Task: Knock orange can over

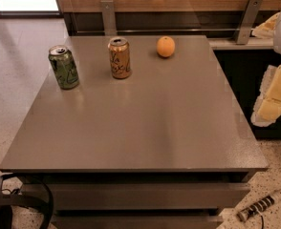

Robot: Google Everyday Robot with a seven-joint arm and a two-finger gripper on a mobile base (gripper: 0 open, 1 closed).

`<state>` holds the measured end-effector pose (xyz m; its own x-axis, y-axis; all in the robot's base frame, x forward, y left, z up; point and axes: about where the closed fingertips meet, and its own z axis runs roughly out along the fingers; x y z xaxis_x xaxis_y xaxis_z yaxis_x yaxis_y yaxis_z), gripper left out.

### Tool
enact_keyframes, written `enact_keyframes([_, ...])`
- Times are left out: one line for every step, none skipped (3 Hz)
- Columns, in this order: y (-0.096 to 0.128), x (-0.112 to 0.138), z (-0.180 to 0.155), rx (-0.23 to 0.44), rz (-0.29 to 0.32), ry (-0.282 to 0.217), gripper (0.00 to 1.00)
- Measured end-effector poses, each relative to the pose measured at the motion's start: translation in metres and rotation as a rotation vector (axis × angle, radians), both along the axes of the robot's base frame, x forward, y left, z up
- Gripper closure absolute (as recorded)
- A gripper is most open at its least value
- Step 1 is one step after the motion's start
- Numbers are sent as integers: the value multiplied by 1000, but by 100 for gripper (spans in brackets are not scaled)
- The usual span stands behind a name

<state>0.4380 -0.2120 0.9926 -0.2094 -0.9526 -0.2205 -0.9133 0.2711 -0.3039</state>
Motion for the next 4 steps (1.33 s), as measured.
enact_keyframes([0, 0, 0, 1, 0, -2, 0])
enact_keyframes([5, 11, 3, 41, -25, -40, 0])
enact_keyframes([32, 47, -2, 234, -86, -137, 0])
enact_keyframes([67, 86, -6, 478, -96, -229, 0])
